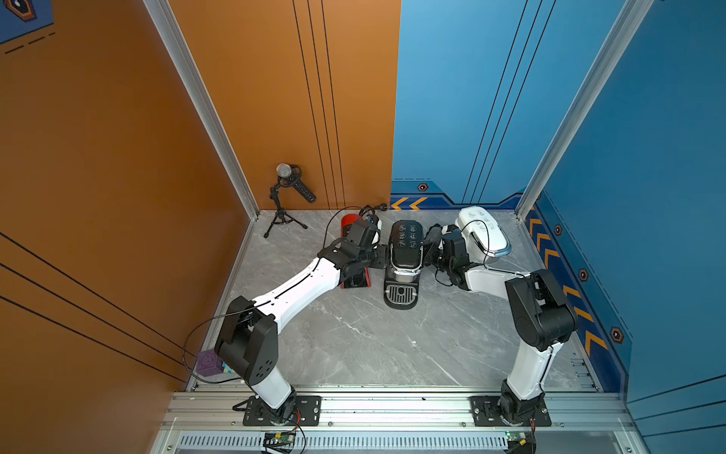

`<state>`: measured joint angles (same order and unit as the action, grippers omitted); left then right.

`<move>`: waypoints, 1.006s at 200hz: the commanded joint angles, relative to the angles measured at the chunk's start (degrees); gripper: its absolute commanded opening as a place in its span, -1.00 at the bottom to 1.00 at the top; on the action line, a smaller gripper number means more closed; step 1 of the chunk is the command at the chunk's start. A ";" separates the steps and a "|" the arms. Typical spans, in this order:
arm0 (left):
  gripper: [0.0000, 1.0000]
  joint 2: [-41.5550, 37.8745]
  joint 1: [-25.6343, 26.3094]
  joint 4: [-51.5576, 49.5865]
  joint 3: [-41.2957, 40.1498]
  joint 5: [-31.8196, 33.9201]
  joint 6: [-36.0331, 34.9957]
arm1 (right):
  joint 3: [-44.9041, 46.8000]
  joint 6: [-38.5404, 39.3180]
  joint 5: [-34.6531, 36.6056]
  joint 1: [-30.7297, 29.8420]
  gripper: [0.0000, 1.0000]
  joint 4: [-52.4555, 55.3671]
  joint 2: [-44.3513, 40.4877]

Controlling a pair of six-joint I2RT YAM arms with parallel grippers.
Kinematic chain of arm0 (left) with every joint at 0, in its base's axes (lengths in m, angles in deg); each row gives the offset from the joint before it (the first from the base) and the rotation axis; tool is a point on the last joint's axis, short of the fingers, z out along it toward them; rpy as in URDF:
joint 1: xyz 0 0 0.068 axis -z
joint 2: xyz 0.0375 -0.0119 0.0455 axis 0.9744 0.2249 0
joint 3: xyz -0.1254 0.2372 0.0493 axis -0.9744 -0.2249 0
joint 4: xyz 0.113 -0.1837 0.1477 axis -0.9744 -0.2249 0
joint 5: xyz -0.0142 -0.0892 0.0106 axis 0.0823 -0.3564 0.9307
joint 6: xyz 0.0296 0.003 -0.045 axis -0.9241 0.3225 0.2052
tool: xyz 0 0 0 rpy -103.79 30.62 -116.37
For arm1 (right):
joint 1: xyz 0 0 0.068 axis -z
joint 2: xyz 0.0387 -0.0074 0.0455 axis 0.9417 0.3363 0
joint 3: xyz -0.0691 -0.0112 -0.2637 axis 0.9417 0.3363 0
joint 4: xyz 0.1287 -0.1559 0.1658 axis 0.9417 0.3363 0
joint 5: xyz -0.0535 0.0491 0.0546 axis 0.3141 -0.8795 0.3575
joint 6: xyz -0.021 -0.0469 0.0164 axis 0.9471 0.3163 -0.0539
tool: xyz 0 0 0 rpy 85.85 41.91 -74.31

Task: Wipe the surface of a coffee machine
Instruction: Wipe the dirt from the surface of the coffee machine.

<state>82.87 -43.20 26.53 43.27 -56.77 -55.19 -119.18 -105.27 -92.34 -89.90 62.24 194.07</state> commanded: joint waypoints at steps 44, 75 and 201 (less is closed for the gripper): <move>0.09 -1.03 0.21 2.78 -0.26 -1.31 -0.82 | 1.02 2.92 -1.30 -2.77 -0.50 7.06 -14.07; 0.09 -0.79 0.21 2.75 -0.26 -1.45 -0.87 | 1.85 4.85 -1.71 -1.76 -0.48 8.95 -19.25; 0.09 -0.77 0.83 2.77 0.11 -1.47 -0.75 | -1.55 1.00 -1.47 -0.29 -0.46 4.35 -7.07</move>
<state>82.87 -43.16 27.01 43.27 -56.96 -55.26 -116.58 -104.79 -95.40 -88.83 67.09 184.06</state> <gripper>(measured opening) 0.545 0.265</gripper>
